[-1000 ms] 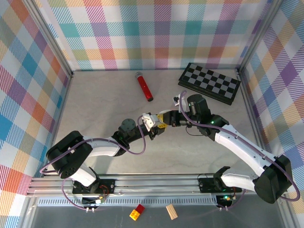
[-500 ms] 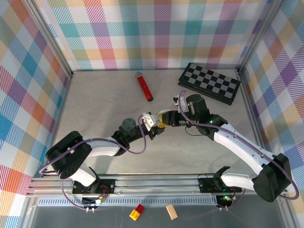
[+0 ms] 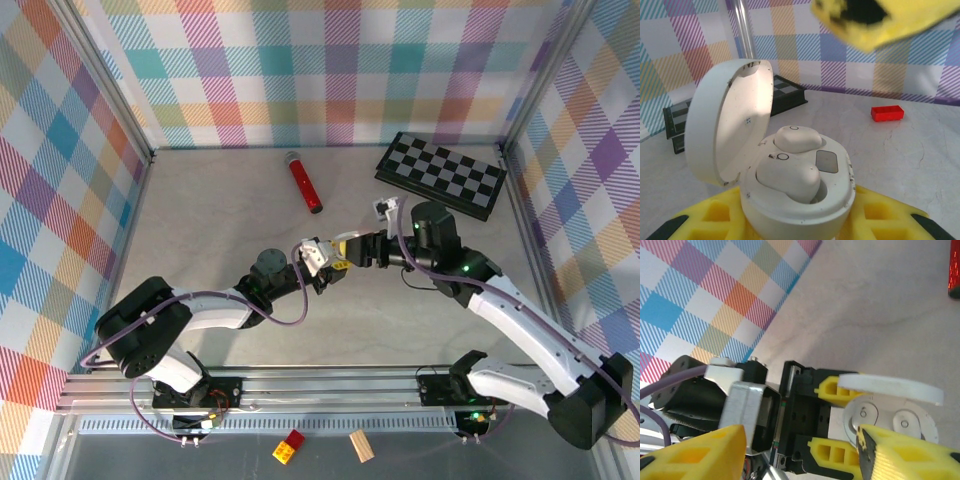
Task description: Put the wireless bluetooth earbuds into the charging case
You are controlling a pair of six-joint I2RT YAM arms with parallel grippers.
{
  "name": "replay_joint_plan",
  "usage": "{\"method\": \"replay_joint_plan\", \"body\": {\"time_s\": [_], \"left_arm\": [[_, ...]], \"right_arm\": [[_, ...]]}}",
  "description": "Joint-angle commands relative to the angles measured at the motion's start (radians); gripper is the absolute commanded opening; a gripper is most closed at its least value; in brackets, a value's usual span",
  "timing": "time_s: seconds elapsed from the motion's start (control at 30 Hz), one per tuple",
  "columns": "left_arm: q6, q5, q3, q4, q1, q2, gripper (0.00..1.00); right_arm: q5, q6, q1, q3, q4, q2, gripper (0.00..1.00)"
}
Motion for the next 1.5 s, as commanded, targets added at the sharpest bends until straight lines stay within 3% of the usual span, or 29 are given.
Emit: {"method": "replay_joint_plan", "body": {"time_s": [0.0, 0.2, 0.33, 0.5, 0.73, 0.87, 1.03, 1.23, 1.47], "left_arm": [[0.059, 0.013, 0.002, -0.011, -0.009, -0.045, 0.34], [0.082, 0.078, -0.004, -0.012, -0.008, -0.063, 0.35], [0.071, 0.062, -0.012, -0.001, -0.008, -0.077, 0.35], [0.021, -0.009, 0.000, -0.005, -0.008, -0.083, 0.34], [-0.017, -0.007, 0.013, 0.034, -0.009, -0.069, 0.34], [-0.047, -0.004, 0.013, 0.059, -0.008, -0.084, 0.34], [-0.096, 0.021, 0.014, 0.100, -0.008, -0.104, 0.34], [-0.113, 0.048, 0.029, 0.113, -0.008, -0.101, 0.34], [-0.099, 0.029, 0.039, 0.065, -0.009, -0.116, 0.34]], "right_arm": [[0.038, -0.045, -0.011, 0.038, 0.020, -0.006, 0.64], [0.031, -0.024, -0.025, 0.139, -0.022, 0.122, 0.64], [0.006, -0.009, -0.026, 0.156, -0.048, 0.168, 0.64], [-0.031, -0.008, -0.026, 0.111, -0.057, 0.128, 0.64], [-0.005, 0.056, -0.051, 0.034, -0.017, 0.017, 0.66], [-0.116, 0.204, -0.132, -0.061, 0.096, -0.010, 0.76], [-0.233, 0.378, -0.169, -0.165, 0.258, 0.001, 0.76], [-0.312, 0.511, -0.169, -0.217, 0.458, 0.040, 0.74], [-0.336, 0.597, -0.169, -0.233, 0.586, 0.093, 0.63]]}}
